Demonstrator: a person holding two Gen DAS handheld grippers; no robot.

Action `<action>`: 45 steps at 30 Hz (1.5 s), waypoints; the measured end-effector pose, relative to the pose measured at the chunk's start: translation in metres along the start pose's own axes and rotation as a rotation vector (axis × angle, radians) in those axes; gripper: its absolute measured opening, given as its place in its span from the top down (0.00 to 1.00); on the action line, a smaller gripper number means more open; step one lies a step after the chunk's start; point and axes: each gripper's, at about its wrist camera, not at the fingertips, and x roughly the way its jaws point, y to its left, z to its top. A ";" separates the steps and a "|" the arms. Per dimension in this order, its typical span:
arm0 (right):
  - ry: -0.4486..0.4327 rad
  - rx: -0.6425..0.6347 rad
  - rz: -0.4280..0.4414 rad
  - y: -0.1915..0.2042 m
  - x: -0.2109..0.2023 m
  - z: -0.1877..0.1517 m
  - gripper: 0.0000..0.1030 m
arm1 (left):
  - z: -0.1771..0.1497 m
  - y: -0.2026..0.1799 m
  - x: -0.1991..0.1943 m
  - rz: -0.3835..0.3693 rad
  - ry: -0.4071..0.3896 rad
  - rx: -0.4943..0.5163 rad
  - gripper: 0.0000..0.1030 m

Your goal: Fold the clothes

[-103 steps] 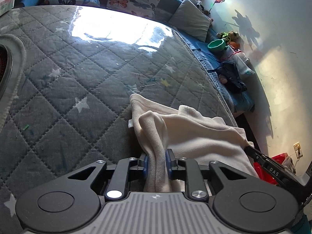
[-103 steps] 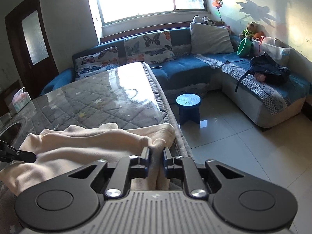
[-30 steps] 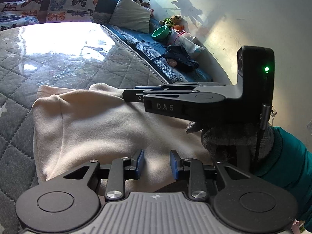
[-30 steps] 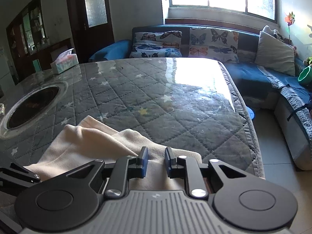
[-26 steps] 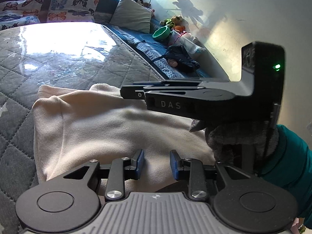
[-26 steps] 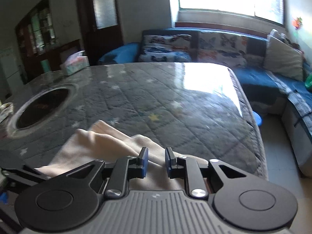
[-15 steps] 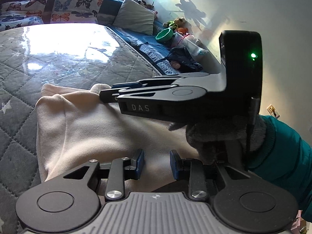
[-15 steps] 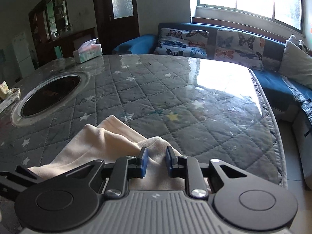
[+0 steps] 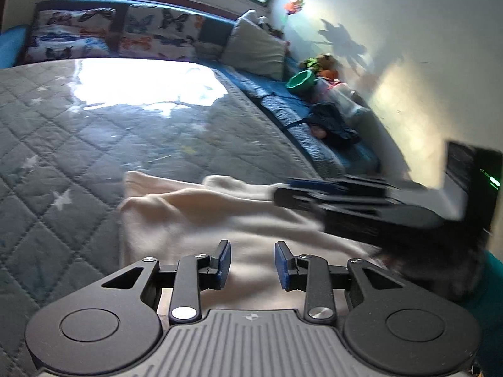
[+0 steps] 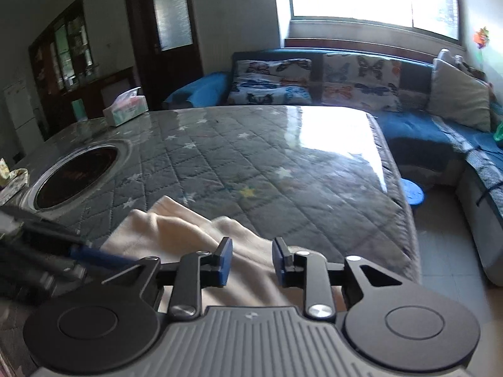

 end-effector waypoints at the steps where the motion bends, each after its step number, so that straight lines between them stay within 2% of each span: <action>1: -0.003 0.008 -0.009 -0.001 -0.005 -0.003 0.70 | 0.000 0.001 0.000 0.005 0.000 -0.002 0.68; 5: -0.029 0.038 -0.026 0.000 -0.023 -0.014 0.68 | -0.009 0.003 -0.005 0.005 -0.004 0.034 0.67; 7: -0.039 0.045 -0.038 0.003 -0.031 -0.021 0.64 | -0.012 0.007 -0.005 0.016 0.000 0.042 0.68; 15: -0.060 0.090 -0.074 0.014 -0.055 -0.050 0.64 | -0.022 0.020 -0.021 0.034 -0.011 0.091 0.68; 21: -0.060 0.080 -0.107 0.028 -0.063 -0.063 0.59 | -0.027 0.024 -0.027 0.031 -0.016 0.091 0.67; 23: -0.057 0.064 -0.117 0.035 -0.064 -0.066 0.59 | -0.029 0.023 -0.029 0.031 -0.017 0.098 0.62; 29: -0.055 0.053 -0.132 0.053 -0.066 -0.071 0.46 | -0.034 0.015 -0.038 0.031 -0.026 0.130 0.48; 33: -0.060 0.072 -0.146 0.061 -0.067 -0.076 0.41 | -0.037 0.013 -0.044 0.031 -0.029 0.139 0.45; 35: -0.063 0.079 -0.152 0.064 -0.068 -0.078 0.39 | -0.039 0.012 -0.047 0.035 -0.030 0.146 0.37; 37: -0.065 0.086 -0.159 0.067 -0.068 -0.079 0.36 | -0.041 0.012 -0.049 0.044 -0.035 0.155 0.31; 39: -0.066 0.087 -0.168 0.070 -0.069 -0.081 0.29 | -0.043 0.012 -0.052 0.051 -0.042 0.159 0.30; 45: -0.068 0.093 -0.192 0.079 -0.072 -0.084 0.24 | -0.050 0.015 -0.060 0.054 -0.054 0.148 0.15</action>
